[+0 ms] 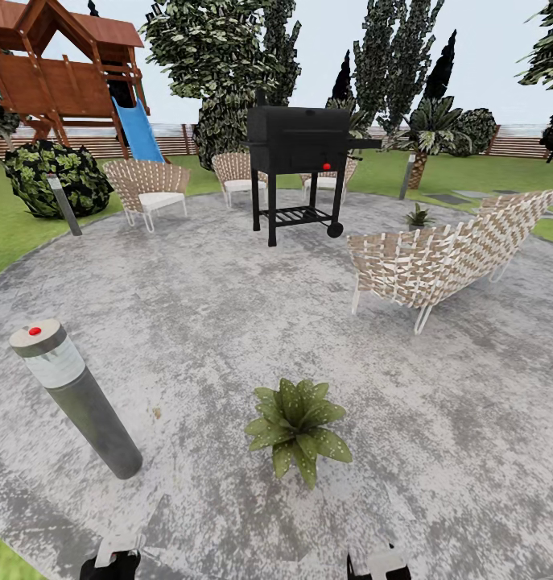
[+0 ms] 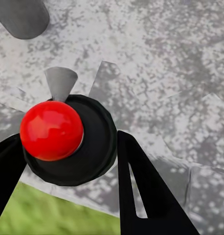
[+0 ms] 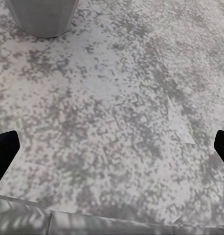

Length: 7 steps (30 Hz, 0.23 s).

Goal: Pick up the pesticide atomizer in the garden and spray insectifuge to fully cover both potted plants in the garden.

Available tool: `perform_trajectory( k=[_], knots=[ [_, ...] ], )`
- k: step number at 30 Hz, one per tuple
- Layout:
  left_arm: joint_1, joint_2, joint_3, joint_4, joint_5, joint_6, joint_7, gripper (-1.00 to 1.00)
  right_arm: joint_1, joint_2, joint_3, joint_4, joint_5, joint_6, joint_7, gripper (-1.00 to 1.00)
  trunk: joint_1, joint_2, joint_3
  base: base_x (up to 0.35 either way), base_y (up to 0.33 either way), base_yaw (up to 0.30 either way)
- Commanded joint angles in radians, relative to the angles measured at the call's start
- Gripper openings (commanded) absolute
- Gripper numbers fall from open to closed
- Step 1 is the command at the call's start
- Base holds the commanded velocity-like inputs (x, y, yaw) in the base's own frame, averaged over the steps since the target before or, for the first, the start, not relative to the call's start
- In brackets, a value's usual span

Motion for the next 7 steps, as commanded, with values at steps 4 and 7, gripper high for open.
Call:
perform_trajectory(
  k=[4, 7],
  knots=[
    [0.000, 0.000, -0.001, 0.001, 0.008, -0.002, -0.009, -1.00, 0.000, 0.000, 0.000, 0.001, 0.010, 0.000, -0.010, 1.00, 0.000, 0.000, -0.001, 0.000, 0.000, 0.000],
    [0.001, -0.001, -0.001, 0.001, 0.005, -0.002, -0.009, -1.00, 0.000, 0.000, 0.000, 0.001, 0.010, 0.000, -0.010, 1.00, 0.000, 0.000, -0.001, 0.000, 0.000, 0.000]
  ],
)
